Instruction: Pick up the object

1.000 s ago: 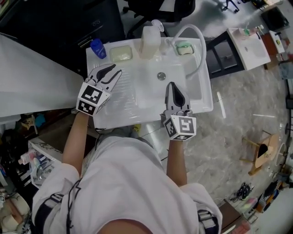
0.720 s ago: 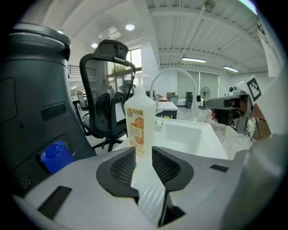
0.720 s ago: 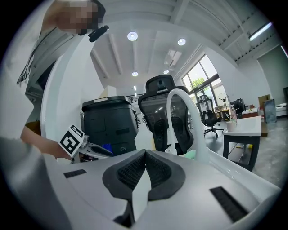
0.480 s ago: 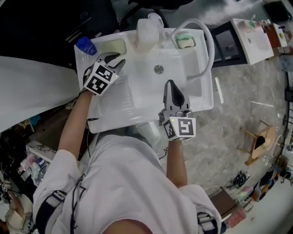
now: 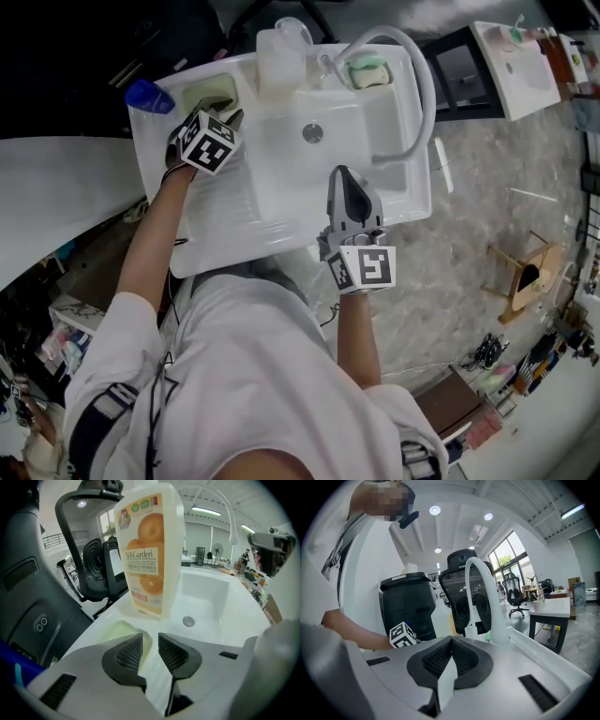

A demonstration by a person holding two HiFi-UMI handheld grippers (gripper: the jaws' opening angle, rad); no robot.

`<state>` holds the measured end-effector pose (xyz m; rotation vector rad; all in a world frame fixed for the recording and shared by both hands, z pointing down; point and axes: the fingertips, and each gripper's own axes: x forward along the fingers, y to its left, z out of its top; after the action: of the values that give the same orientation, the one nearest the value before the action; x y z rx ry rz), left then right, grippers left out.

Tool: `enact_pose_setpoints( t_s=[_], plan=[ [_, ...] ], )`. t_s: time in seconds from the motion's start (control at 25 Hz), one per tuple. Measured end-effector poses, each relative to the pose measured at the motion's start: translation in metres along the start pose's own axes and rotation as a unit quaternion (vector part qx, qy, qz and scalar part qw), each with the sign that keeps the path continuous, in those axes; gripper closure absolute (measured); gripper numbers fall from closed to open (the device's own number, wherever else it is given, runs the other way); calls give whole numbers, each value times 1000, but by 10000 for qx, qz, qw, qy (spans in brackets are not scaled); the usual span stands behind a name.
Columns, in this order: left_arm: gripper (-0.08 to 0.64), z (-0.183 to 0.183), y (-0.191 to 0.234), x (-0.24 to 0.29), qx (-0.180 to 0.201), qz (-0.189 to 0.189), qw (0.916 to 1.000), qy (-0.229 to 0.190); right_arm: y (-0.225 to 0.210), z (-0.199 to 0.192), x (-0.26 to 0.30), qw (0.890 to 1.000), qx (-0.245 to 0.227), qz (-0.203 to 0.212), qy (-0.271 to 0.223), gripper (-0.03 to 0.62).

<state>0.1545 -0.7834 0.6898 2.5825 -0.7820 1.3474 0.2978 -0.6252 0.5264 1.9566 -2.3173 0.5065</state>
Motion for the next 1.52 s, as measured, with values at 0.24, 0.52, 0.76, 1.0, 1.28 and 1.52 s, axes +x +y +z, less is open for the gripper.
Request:
enact_pose_setpoints(
  t_s=[0.24,0.52,0.76,1.0,1.28,1.52],
  plan=[
    [453,-5,4,20,262,187,9988,369,-8,-6,-1,9999,-16,-75,107,586],
    [477,-1,6,21,201,174,9987,442,-13,-5,-2,9999,-16,-127,113,586],
    [506,-1,3,9,-43,157,9994,311,-6,0,-6,10000,-53,-55,53,586],
    [508,12,1,-29,-150,303,9994,-105,7,5,-18,10000,-42,22,-78,586],
    [509,32,-16,-104,-516,452,9935,-911,26,17,-46,9994,-118,183,-279,586],
    [511,36,-29,-180,-649,826,9833,-1490,44,33,-68,9976,-216,378,-529,586]
  ],
)
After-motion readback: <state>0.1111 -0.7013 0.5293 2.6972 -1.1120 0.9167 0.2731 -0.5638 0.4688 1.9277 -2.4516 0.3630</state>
